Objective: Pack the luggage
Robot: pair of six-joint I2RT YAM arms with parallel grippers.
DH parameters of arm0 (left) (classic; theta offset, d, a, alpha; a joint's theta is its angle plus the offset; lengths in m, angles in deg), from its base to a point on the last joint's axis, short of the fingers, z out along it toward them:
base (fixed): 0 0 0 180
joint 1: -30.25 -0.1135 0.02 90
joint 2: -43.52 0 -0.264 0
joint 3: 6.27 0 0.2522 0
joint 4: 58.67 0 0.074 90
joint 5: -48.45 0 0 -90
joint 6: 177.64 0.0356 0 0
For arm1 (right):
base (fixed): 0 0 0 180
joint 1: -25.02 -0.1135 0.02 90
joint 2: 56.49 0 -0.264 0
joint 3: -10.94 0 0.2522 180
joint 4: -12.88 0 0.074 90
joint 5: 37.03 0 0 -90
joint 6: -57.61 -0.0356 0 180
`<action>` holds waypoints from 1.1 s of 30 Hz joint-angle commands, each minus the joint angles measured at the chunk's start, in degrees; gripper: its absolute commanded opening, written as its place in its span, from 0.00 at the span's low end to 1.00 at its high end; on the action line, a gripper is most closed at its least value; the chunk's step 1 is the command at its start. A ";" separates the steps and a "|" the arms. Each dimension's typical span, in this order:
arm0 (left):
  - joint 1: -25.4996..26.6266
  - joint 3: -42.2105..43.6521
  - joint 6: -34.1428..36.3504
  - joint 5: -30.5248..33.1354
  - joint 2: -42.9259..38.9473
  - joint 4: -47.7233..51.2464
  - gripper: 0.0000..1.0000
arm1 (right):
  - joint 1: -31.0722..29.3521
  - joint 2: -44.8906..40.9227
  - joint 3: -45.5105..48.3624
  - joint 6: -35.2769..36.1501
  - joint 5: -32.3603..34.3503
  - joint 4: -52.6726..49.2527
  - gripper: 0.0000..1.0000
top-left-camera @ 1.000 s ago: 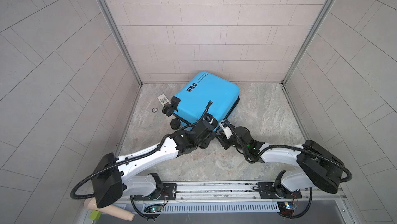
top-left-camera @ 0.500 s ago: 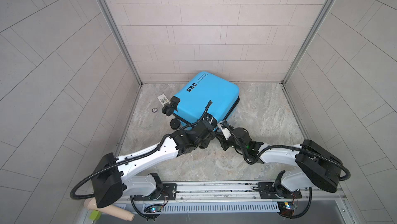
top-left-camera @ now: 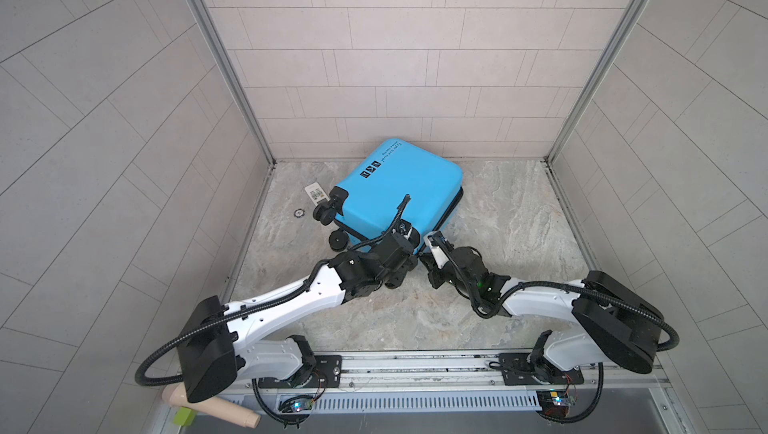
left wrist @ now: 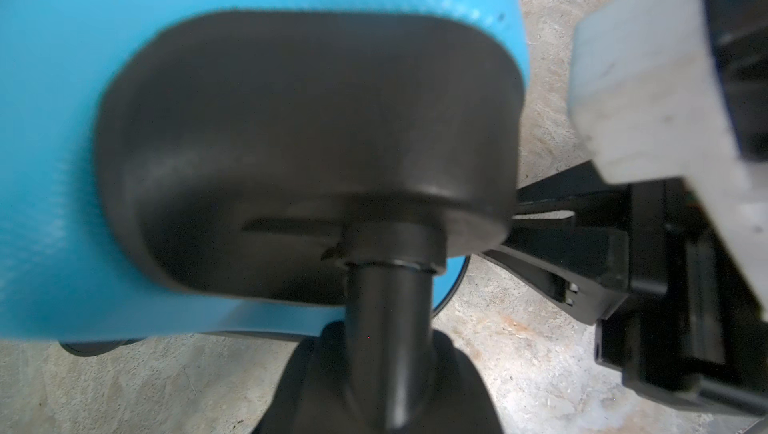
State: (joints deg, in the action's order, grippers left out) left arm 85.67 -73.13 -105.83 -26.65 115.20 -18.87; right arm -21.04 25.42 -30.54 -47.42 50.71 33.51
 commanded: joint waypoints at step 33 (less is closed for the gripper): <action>2.77 -3.85 -1.17 1.17 -5.76 -3.69 0.00 | 14.77 -1.23 -2.43 -8.47 1.24 -2.34 0.00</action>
State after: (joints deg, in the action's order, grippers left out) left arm 87.48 -73.15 -106.73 -26.57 114.96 -18.83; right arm -9.74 25.25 -31.53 -53.91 47.10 31.78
